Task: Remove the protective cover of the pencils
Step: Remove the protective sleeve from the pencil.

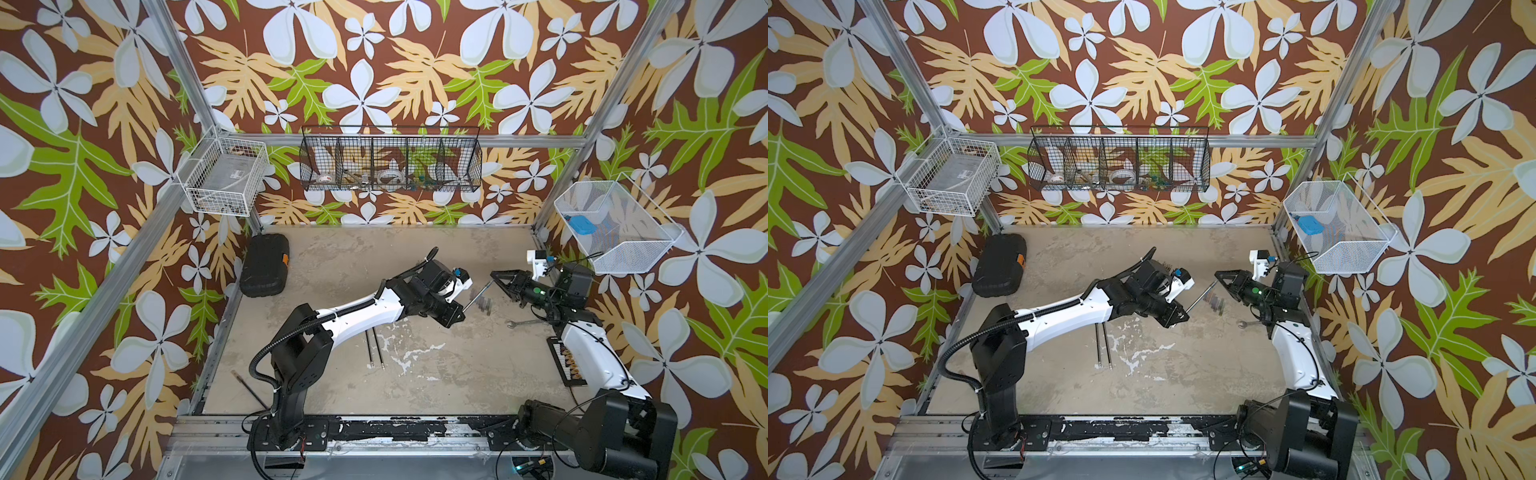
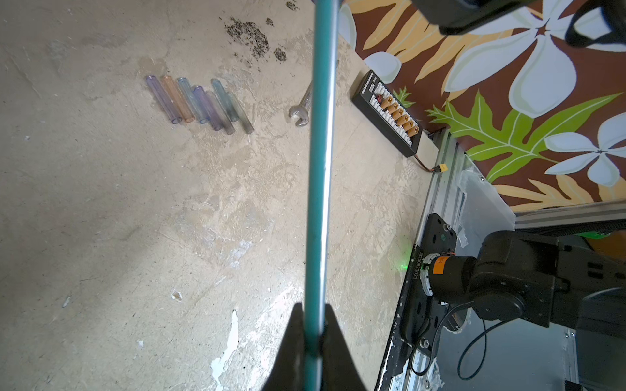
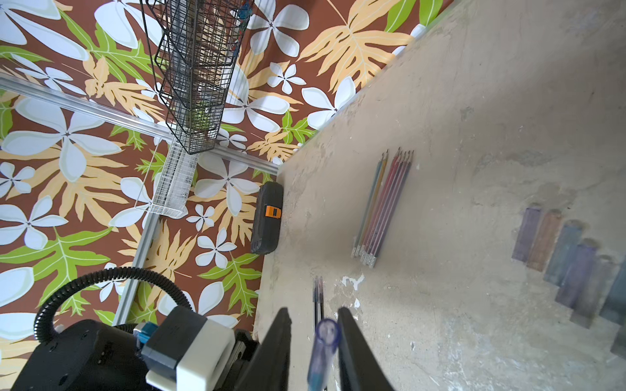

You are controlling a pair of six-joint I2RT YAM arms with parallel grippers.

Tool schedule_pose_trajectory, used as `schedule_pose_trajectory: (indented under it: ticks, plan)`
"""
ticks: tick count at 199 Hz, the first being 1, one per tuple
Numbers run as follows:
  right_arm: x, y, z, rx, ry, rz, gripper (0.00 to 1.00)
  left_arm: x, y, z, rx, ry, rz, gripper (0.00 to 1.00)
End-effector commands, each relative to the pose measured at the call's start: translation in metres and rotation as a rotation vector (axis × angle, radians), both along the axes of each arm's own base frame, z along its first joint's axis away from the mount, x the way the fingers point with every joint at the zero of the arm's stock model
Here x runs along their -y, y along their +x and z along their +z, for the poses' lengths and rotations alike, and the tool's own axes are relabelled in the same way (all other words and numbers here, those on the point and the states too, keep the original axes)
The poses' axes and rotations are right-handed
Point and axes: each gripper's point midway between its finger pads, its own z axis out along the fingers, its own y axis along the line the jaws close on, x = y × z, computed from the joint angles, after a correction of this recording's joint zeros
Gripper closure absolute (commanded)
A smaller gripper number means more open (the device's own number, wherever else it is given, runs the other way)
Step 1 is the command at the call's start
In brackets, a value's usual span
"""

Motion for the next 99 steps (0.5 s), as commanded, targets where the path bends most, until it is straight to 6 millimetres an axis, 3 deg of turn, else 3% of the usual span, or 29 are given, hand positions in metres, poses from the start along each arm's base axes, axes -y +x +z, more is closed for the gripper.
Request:
schedule_pose_trajectory:
  ticks: [1, 32, 68, 99]
  plan:
    - [-0.003, -0.001, 0.004, 0.026, 0.007, 0.022, 0.77, 0.004, -0.002, 0.003, 0.014, -0.014, -0.032, 1.0]
    - [-0.003, -0.003, 0.0, 0.026, 0.001, 0.02, 0.82, 0.001, -0.002, 0.005, 0.052, -0.011, -0.052, 1.0]
    - [-0.002, -0.003, -0.004, 0.018, -0.004, 0.007, 1.0, -0.003, -0.001, 0.004, 0.1, 0.017, -0.068, 1.0]
    - [0.004, 0.002, -0.004, 0.02, -0.04, -0.016, 1.0, -0.008, 0.005, 0.002, 0.157, 0.062, -0.066, 1.0]
